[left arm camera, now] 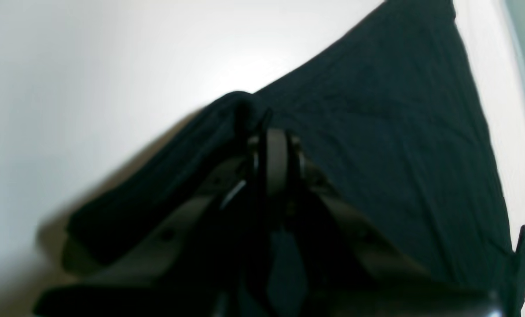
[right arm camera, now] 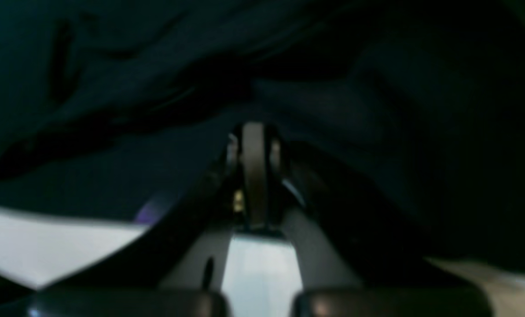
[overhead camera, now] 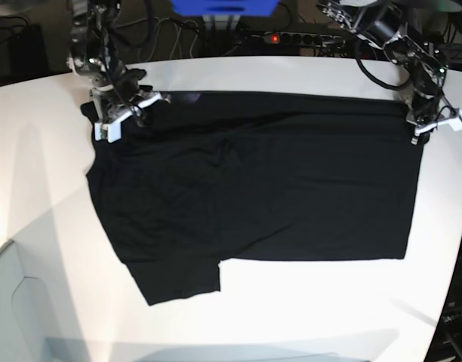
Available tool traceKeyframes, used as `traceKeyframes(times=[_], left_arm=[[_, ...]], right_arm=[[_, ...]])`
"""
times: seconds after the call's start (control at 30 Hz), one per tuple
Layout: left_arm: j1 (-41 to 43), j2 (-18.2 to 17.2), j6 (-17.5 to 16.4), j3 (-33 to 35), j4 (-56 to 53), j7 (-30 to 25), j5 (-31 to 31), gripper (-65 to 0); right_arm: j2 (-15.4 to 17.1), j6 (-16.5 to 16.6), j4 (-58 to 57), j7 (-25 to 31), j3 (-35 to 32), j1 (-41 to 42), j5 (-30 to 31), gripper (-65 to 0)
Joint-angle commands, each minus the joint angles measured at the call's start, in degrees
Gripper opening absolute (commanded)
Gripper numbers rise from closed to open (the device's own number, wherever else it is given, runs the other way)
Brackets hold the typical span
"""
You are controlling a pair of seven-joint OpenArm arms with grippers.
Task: Fold the T-shirt properly
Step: 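Pull the shirt edge toward the robot with both grippers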
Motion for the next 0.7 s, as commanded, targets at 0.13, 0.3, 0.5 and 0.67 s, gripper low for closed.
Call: traceKeyframes(times=[0.13, 0.3, 0.5, 0.67], left_arm=[[4.5, 2.4, 4.3, -0.1, -1.3, 8.7, 9.0, -65.0], [6.4, 2.5, 4.2, -0.1, -0.4, 8.8, 9.0, -65.0], [9.1, 5.0, 4.2, 1.1, 7.2, 8.8, 9.0, -65.0], [10.4, 5.3, 4.2, 4.6, 10.0, 8.4, 9.0, -65.0]], right_arm=[[0.4, -0.4, -7.2, 2.7, 0.3, 2.8, 0.4, -65.0], [1.4, -0.4, -13.0, 7.0, 0.2, 2.7, 0.4, -65.0], [3.0, -0.4, -13.5, 9.0, 0.6, -0.6, 0.4, -65.0], [3.4, -0.4, -13.5, 9.0, 1.6, -3.0, 0.4, -65.0]])
